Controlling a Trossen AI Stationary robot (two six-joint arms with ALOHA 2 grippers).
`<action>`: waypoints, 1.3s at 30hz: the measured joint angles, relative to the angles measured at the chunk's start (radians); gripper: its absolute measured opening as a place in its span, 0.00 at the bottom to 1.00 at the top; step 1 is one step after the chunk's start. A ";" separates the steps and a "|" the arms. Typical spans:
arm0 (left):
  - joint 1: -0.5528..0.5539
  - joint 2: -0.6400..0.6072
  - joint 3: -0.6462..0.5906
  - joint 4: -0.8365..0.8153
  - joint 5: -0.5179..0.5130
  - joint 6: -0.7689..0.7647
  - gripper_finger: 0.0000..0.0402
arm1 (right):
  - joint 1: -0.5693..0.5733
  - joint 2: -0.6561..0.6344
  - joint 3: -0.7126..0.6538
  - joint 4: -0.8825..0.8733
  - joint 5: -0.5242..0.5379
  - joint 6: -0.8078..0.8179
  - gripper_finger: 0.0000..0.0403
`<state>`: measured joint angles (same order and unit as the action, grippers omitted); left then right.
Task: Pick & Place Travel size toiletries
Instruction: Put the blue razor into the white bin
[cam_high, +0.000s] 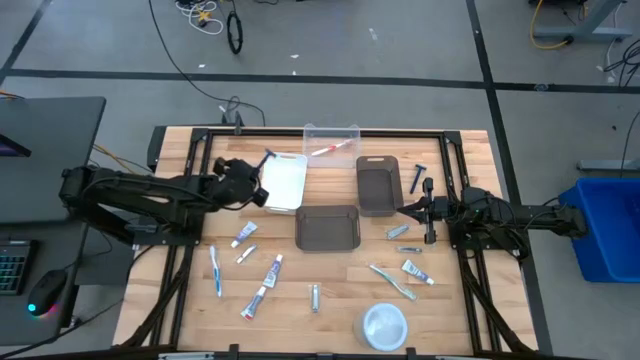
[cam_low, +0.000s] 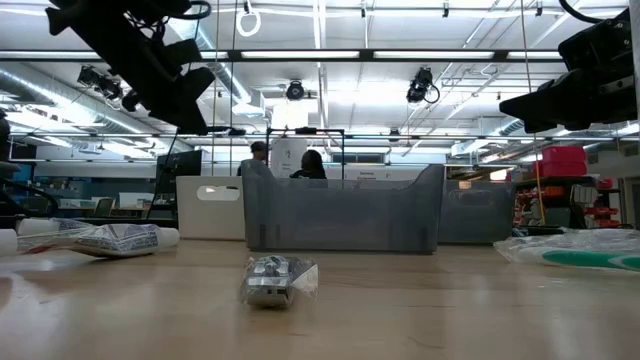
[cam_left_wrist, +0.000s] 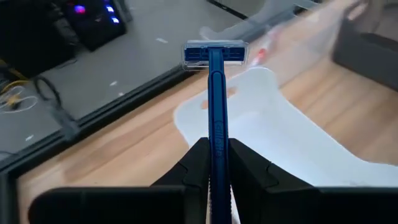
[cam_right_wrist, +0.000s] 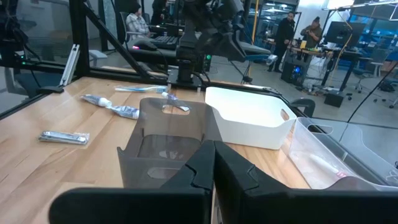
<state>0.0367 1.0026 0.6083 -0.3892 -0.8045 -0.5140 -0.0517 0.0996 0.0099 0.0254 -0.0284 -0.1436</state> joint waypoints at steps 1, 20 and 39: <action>0.006 0.006 -0.001 0.020 0.018 0.014 0.13 | 0.000 0.000 0.000 0.000 0.000 0.000 0.03; 0.125 0.185 -0.001 0.236 0.237 0.085 0.13 | 0.000 0.000 0.000 0.000 0.000 0.000 0.03; 0.179 0.263 -0.002 0.283 0.347 0.049 0.16 | 0.000 0.000 0.000 0.000 0.000 0.000 0.03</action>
<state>0.2153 1.2652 0.6060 -0.1066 -0.4576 -0.4652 -0.0517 0.0995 0.0098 0.0254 -0.0284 -0.1433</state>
